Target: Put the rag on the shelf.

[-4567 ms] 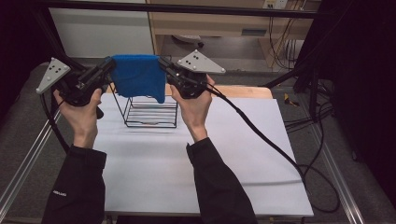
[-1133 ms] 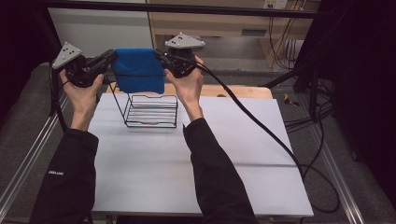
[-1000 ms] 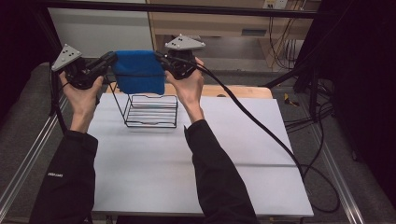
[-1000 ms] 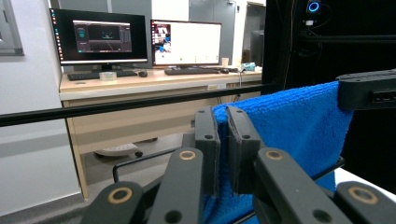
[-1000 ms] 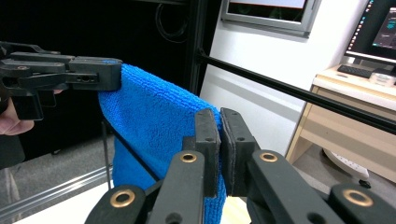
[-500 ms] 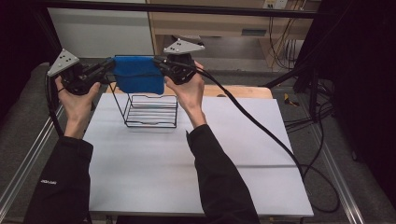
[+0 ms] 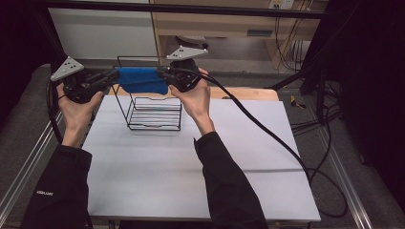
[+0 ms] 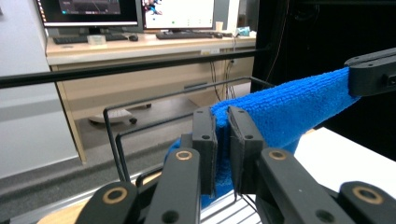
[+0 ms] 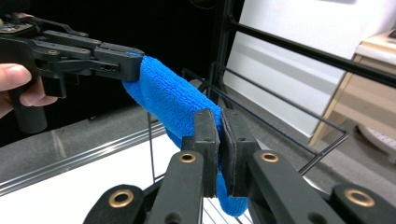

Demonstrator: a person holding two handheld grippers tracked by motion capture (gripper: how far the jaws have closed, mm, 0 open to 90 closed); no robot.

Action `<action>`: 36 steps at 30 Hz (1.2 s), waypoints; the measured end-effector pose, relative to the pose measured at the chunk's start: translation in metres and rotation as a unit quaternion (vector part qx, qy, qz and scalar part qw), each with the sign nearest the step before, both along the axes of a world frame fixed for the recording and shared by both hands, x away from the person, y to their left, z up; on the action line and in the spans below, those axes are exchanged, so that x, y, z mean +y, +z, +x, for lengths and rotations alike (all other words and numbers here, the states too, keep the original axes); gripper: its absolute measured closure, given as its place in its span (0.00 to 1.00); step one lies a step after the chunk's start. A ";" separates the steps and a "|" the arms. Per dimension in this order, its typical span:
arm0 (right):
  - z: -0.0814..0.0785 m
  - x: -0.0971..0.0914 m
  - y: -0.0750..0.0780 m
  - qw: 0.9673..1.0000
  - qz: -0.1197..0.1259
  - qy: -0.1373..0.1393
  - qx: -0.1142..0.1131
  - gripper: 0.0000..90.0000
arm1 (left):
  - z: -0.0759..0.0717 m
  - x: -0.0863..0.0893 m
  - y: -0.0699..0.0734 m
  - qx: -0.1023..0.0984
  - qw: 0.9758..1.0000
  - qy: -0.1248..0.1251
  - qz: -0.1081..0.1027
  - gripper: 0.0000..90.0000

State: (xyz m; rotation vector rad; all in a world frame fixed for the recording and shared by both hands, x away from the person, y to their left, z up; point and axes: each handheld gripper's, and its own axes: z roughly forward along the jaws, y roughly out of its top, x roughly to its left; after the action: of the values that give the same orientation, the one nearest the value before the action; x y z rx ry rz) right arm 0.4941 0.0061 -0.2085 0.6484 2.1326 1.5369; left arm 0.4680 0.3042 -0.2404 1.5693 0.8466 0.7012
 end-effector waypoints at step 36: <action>0.002 0.003 -0.021 0.999 -0.033 0.026 0.008 0.95 | -0.006 0.017 0.032 0.032 0.999 -0.017 -0.014 0.96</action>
State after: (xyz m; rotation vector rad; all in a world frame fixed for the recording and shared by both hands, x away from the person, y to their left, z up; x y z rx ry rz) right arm 0.4964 0.0092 -0.2295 0.5875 2.2186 1.4853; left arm 0.4619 0.3210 -0.2082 1.5849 0.8722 0.6157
